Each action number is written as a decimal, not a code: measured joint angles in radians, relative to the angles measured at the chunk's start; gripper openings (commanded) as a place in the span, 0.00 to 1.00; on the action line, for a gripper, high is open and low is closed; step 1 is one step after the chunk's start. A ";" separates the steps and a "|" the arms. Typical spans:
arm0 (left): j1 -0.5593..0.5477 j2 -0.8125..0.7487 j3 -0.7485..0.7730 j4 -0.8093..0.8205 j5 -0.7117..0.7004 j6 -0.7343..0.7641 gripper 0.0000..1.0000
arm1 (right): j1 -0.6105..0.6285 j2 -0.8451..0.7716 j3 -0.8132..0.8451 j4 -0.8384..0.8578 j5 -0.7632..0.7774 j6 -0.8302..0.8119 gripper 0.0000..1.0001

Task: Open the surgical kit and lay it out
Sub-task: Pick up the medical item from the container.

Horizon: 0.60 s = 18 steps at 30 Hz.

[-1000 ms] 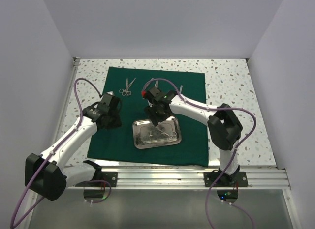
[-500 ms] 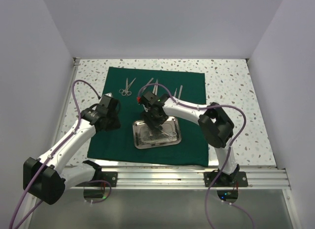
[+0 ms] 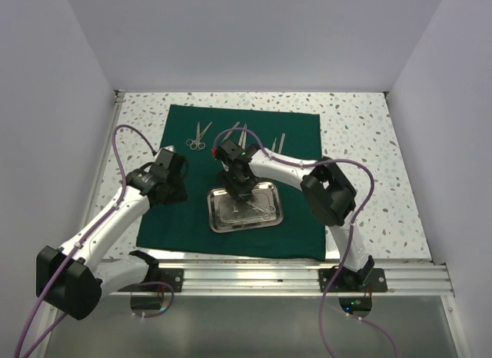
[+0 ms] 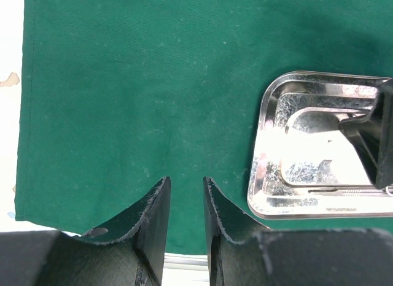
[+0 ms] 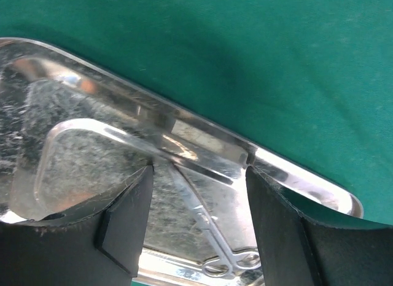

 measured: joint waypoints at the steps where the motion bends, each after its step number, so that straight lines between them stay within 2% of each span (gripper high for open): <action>1: 0.000 0.000 0.000 0.000 0.000 0.000 0.31 | -0.005 0.000 0.000 0.000 0.000 0.000 0.65; 8: 0.000 0.000 0.000 -0.003 -0.002 0.000 0.31 | -0.062 0.000 0.000 0.000 -0.003 0.004 0.63; 12: 0.000 0.000 0.000 -0.003 -0.002 -0.001 0.31 | -0.089 0.000 -0.001 -0.002 0.000 0.008 0.52; 14: 0.000 0.000 0.000 -0.003 -0.002 -0.001 0.31 | -0.097 0.002 0.000 -0.004 0.001 0.008 0.43; 18: 0.000 0.000 0.000 -0.003 -0.002 -0.003 0.31 | -0.104 0.006 0.003 -0.011 0.011 0.012 0.36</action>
